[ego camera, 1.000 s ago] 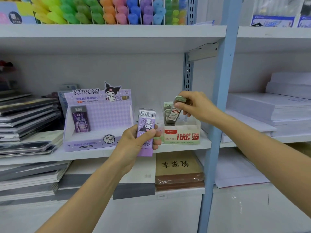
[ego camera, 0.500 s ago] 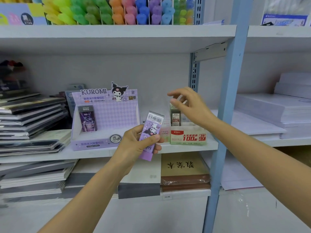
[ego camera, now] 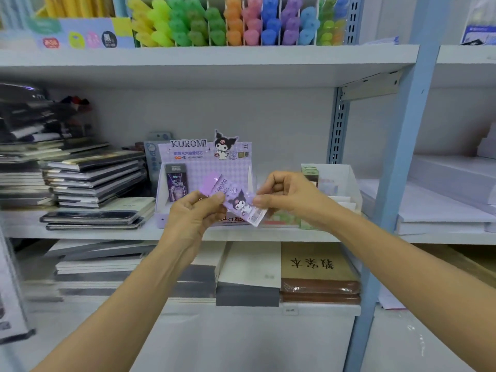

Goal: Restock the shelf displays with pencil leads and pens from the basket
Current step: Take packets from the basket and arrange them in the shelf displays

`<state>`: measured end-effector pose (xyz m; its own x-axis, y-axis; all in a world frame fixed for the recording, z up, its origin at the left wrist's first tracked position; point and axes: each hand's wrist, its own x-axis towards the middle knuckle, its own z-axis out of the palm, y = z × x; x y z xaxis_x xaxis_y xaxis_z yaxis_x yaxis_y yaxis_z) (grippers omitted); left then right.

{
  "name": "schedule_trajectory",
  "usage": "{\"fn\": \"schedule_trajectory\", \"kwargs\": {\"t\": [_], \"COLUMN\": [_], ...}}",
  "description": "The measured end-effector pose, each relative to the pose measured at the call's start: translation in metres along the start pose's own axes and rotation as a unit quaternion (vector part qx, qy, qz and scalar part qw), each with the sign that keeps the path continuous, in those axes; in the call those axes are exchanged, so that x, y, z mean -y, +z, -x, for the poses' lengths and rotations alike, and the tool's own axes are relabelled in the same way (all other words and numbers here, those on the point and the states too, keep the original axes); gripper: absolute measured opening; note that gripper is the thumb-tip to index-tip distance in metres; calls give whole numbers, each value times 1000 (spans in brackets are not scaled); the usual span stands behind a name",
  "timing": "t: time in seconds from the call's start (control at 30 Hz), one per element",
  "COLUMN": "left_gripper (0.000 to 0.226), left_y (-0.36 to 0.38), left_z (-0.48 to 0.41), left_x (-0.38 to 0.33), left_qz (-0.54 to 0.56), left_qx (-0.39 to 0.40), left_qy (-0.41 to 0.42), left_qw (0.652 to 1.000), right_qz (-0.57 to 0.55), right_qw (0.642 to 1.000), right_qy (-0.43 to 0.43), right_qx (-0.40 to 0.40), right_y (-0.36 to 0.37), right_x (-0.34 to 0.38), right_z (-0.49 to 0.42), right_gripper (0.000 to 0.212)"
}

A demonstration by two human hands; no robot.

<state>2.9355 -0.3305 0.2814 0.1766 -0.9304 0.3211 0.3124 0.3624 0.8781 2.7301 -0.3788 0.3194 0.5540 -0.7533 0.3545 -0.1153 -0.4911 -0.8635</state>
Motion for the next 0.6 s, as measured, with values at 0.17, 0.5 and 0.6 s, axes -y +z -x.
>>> {"fn": "schedule_trajectory", "kwargs": {"t": [0.17,0.5,0.6], "left_gripper": [18,59,72], "left_y": [-19,-91,-107], "left_z": [13,15,13], "left_x": [-1,3,11], "left_qz": [-120,-708,-777], "left_qx": [7,1,57], "left_qy": [24,193,149], "left_qw": [992,679,609], "right_qz": [0,-19,7], "right_qw": [1000,985,977], "right_qy": [-1,-75,-97], "right_qx": [19,-154,-190], "right_y": [46,77,79], "right_x": [2,23,28], "right_z": [-12,-74,-102], "right_gripper": [24,18,18]}}
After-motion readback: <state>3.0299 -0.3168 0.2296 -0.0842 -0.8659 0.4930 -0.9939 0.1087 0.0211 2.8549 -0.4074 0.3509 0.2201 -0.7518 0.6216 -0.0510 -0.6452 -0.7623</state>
